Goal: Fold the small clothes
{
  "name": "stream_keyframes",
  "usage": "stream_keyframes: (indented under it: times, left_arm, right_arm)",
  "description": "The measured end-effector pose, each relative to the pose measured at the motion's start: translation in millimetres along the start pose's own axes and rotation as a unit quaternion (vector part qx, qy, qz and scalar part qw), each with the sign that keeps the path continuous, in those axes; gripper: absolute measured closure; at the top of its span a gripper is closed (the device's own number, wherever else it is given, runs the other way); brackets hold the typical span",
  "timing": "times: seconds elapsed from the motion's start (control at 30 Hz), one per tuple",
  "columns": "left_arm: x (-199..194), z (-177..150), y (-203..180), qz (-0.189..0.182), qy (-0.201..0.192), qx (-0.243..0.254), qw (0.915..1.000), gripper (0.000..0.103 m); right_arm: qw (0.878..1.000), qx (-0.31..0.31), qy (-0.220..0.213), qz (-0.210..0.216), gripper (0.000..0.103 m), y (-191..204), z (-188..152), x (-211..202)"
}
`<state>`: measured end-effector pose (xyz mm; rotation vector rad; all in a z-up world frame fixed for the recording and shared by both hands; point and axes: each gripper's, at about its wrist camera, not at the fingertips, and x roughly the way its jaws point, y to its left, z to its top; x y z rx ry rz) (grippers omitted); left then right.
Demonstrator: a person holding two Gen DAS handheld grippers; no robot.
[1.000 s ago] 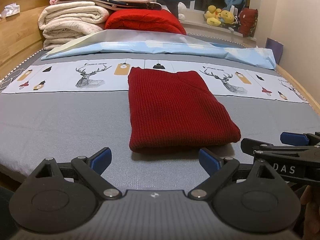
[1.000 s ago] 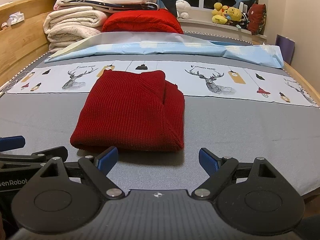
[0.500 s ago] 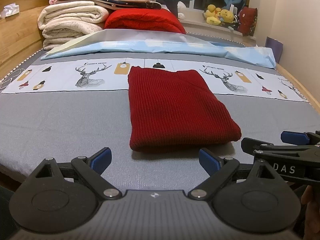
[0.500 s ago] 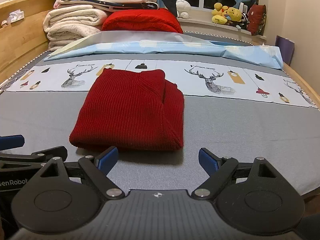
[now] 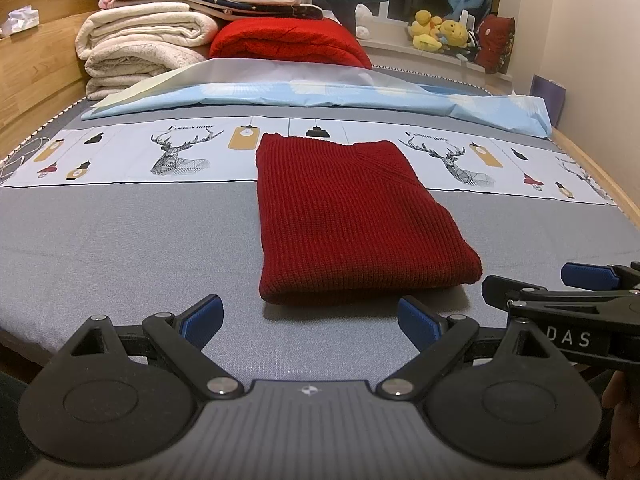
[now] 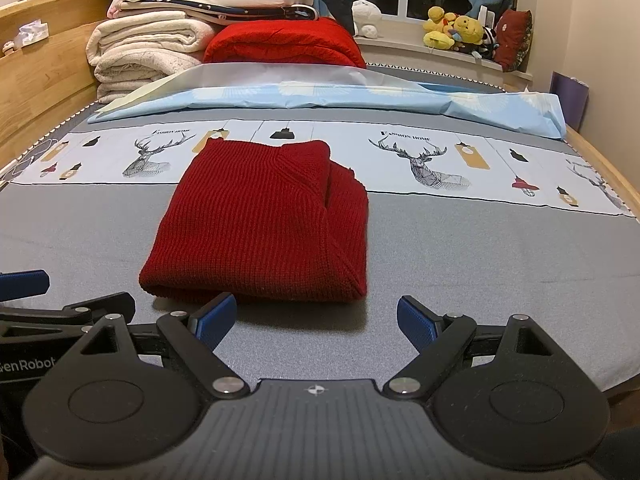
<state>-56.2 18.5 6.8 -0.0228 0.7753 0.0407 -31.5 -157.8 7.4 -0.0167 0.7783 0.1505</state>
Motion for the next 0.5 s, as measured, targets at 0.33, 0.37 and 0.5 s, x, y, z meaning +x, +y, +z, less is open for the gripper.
stream_keyframes:
  times: [0.33, 0.37, 0.5]
  left_arm:
    - [-0.4, 1.7, 0.3, 0.001, -0.002, 0.002, 1.0, 0.007]
    - [-0.5, 1.5, 0.5, 0.0, -0.002, 0.002, 1.0, 0.007]
    - [-1.0, 2.8, 0.1, 0.0, -0.003, 0.002, 1.0, 0.007]
  right_arm:
    - [1.0, 0.0, 0.0, 0.0, 0.015, -0.4, -0.1, 0.1]
    - [1.0, 0.0, 0.0, 0.0, 0.015, -0.4, -0.1, 0.1]
    - [1.0, 0.0, 0.0, 0.0, 0.015, -0.4, -0.2, 0.2]
